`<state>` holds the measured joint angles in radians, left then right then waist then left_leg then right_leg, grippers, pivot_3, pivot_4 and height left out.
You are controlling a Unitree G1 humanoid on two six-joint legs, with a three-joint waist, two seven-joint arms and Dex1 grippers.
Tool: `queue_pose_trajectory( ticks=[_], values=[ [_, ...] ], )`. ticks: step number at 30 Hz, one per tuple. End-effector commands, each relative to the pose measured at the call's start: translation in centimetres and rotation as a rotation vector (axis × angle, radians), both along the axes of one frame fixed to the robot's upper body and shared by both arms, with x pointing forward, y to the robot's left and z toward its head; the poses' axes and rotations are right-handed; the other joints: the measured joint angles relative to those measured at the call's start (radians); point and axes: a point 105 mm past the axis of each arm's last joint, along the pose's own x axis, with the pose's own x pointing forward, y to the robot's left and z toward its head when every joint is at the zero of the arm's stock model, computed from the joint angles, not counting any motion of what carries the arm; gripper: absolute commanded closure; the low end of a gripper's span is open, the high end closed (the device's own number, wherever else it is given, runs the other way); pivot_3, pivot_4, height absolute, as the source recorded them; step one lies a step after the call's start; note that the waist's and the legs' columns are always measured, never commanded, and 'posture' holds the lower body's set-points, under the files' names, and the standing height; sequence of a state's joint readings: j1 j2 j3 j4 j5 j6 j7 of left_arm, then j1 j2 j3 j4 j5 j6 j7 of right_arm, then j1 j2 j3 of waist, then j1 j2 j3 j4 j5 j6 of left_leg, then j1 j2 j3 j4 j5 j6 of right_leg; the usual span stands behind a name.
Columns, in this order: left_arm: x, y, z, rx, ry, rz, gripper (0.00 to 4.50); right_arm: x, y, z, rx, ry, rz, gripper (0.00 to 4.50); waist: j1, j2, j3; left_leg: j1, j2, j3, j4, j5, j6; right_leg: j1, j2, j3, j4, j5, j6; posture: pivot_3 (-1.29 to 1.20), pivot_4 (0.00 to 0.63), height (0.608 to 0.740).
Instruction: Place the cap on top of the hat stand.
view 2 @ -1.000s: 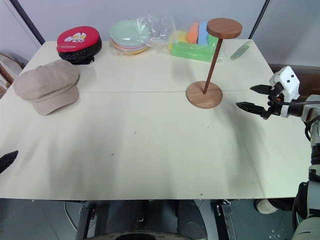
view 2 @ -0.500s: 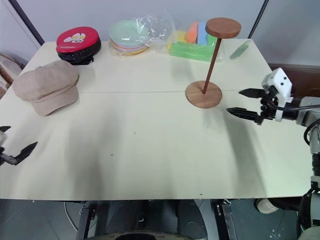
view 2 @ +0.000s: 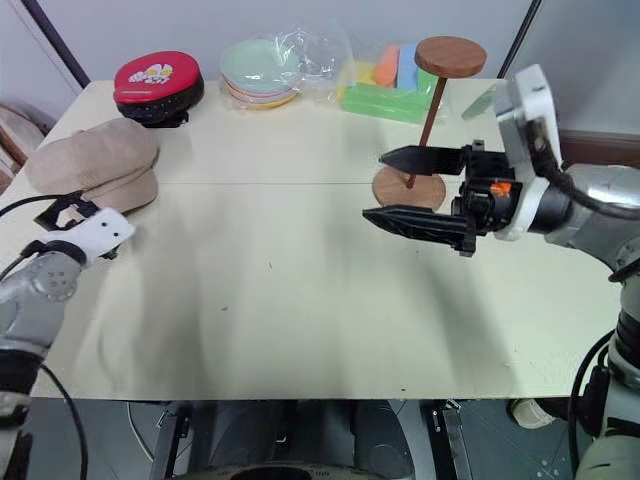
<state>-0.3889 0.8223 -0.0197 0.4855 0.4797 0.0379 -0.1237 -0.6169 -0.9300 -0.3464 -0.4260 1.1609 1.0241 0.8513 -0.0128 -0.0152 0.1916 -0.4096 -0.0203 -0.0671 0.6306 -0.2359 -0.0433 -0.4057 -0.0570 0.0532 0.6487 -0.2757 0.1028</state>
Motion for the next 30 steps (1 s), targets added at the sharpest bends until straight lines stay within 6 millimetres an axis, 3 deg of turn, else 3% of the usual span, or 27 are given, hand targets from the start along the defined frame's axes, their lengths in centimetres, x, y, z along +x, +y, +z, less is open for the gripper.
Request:
queue_pose_trajectory(
  ticks=[1, 6, 12, 15, 22, 26, 30],
  values=[
    [1.2, 1.1, 0.3, 0.039, -0.026, 0.046, 0.0, -0.4, -0.2, 1.3, 0.02, -0.05, -0.018, 0.05, 0.0, 0.0, 0.0, 0.0, 0.0, 0.0, 0.0, 0.0, 0.0, 0.0, 0.0, 0.0, 0.0, 0.0, 0.0, 0.0, 0.15, 0.74],
    [3.1, 1.8, 0.6, 0.051, -0.034, 0.091, 0.0, -0.8, -0.2, 1.7, 0.028, -0.064, -0.016, 0.05, 0.001, -0.001, 0.0, -0.001, -0.001, 0.0, 0.0, 0.0, 0.0, -0.001, 0.001, -0.001, 0.001, 0.0, 0.001, 0.0, 0.15, 0.74],
    [3.9, 1.6, 0.5, 0.05, -0.024, 0.087, 0.0, -1.1, 0.0, 1.9, 0.031, -0.077, -0.019, 0.05, 0.0, -0.001, 0.0, -0.001, -0.001, 0.0, 0.001, 0.0, 0.0, -0.001, 0.001, -0.001, 0.002, 0.0, 0.001, 0.0, 0.15, 0.74],
    [4.0, 1.6, 0.5, 0.028, -0.033, 0.082, 0.85, -1.1, 0.0, 2.0, 0.036, -0.081, -0.029, 0.0, 0.0, -0.001, 0.0, -0.001, -0.001, 0.0, 0.001, 0.0, 0.0, -0.001, 0.001, -0.001, 0.002, 0.0, 0.001, 0.0, 0.15, 0.74],
    [4.1, 1.8, 1.6, 0.012, -0.069, 0.072, 4.44, -1.1, -0.3, 1.8, 0.027, -0.071, -0.055, 0.0, 0.003, -0.002, 0.0, -0.001, -0.001, 0.0, 0.001, 0.0, 0.0, -0.001, 0.001, -0.001, 0.002, 0.001, 0.001, 0.0, 0.15, 0.74],
    [4.5, 1.6, 3.5, 0.029, -0.127, 0.055, 4.48, -0.8, -0.9, 1.8, 0.021, -0.051, -0.087, 0.0, 0.003, -0.002, 0.0, -0.001, -0.002, -0.001, 0.002, 0.0, 0.0, 0.0, 0.001, -0.001, 0.002, 0.001, 0.001, 0.0, 0.15, 0.74],
    [5.8, -1.3, 10.2, 0.044, -0.328, -0.085, 4.48, 0.2, -2.7, 2.3, 0.0, -0.104, -0.225, 0.0, 0.007, -0.004, 0.0, -0.002, -0.002, -0.002, 0.002, 0.0, 0.0, -0.001, 0.001, -0.002, 0.003, 0.001, 0.001, 0.0, 0.15, 0.74]
  ],
)
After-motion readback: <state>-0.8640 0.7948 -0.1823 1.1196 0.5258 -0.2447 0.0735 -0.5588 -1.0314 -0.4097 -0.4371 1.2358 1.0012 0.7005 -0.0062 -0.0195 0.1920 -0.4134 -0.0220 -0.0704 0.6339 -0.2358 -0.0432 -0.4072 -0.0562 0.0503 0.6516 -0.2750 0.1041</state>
